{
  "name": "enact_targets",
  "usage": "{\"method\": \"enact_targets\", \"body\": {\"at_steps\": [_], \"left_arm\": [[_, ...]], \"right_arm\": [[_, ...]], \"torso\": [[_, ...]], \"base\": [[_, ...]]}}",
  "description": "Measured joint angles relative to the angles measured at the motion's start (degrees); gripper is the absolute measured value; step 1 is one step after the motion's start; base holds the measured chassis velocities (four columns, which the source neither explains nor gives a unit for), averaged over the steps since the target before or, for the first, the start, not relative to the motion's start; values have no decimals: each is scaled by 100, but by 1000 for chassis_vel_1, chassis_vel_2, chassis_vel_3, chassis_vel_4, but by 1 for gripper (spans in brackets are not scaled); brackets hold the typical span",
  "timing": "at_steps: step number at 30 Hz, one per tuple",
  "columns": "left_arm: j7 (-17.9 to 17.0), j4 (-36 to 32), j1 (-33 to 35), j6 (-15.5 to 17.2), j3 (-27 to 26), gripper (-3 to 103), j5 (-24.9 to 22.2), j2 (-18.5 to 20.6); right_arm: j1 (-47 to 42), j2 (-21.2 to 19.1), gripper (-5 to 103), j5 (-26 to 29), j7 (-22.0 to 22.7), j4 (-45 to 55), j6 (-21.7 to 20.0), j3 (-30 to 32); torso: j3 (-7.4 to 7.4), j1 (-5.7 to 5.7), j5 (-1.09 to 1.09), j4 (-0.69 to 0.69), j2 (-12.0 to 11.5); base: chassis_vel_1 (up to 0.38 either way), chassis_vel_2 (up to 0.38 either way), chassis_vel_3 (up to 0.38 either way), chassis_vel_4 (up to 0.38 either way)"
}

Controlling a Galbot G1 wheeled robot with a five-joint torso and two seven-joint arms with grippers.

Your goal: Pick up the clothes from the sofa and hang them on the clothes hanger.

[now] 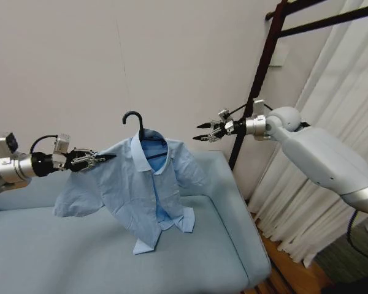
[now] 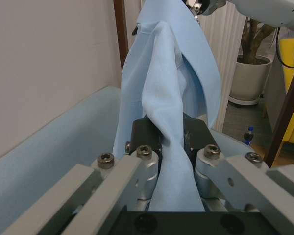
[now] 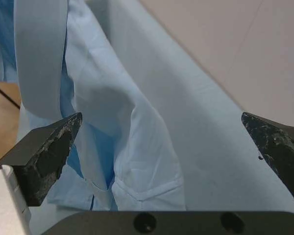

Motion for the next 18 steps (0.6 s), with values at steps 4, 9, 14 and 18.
{"method": "enact_targets", "body": {"at_steps": [4, 9, 14, 18], "left_arm": [[23, -24, -2, 0, -15, 9, -10, 1], [41, -71, -3, 0, -31, 9, -26, -12], [46, -106, -3, 1, -37, 9, -37, -16], [48, -130, 0, 4, -37, 9, -40, -33]], "right_arm": [[177, 106, 100, -27, -103, -91, -25, -371], [270, 220, 100, -16, -148, -158, -76, -579], [295, 215, 87, 19, -159, -111, -85, -670], [288, 185, 77, 39, -160, -30, -90, -690]], "torso": [[0, 0, 0, 0, 0], [0, 0, 0, 1, 0], [0, 0, 1, 0, 0], [0, -1, 1, 0, 0]], "base": [[0, 0, 0, 0], [0, 0, 0, 0], [0, 0, 0, 0], [0, 0, 0, 0]]}}
